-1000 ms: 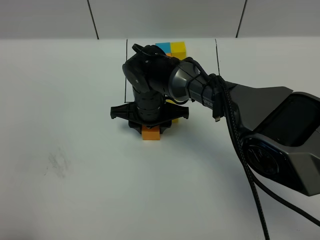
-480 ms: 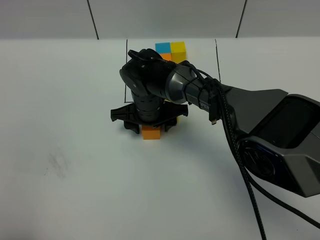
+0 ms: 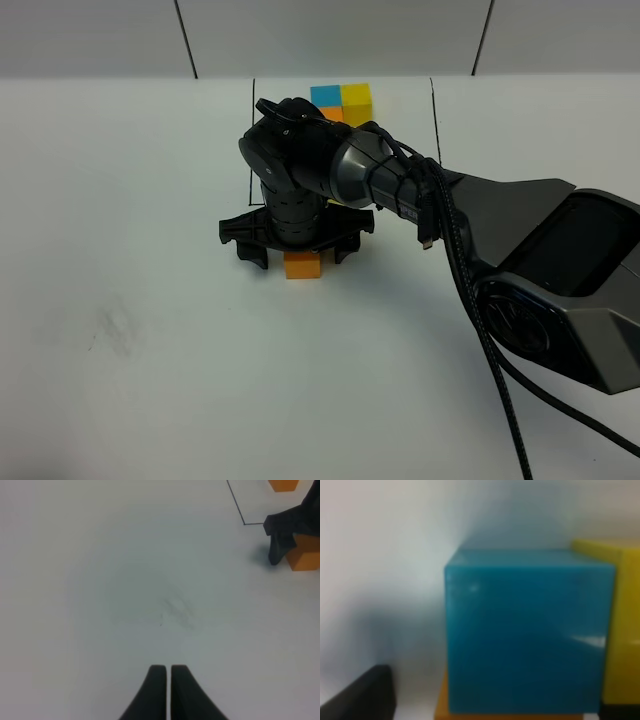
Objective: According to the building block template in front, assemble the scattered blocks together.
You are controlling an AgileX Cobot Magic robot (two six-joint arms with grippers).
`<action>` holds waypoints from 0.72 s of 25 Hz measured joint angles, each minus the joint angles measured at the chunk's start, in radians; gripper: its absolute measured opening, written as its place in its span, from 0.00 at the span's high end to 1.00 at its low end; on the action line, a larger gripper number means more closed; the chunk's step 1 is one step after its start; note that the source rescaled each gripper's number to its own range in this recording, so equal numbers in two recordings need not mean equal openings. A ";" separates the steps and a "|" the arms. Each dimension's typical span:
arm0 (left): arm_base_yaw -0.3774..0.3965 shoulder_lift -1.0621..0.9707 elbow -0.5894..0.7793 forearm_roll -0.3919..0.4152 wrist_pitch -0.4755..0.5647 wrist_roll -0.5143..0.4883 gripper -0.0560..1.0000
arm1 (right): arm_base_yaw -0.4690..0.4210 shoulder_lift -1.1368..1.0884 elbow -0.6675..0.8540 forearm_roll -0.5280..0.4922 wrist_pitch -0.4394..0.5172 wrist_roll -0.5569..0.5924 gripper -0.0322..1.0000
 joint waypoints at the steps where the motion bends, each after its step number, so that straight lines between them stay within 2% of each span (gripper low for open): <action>1: 0.000 0.000 0.000 0.000 0.000 0.000 0.94 | 0.000 0.000 0.000 0.000 0.002 -0.001 0.09; 6: 0.000 0.000 0.000 0.000 0.000 0.000 0.94 | 0.009 -0.005 -0.001 0.000 0.010 -0.014 0.09; 18: 0.000 0.000 0.000 0.000 0.000 0.000 0.94 | 0.013 -0.085 -0.038 0.005 0.115 -0.026 0.09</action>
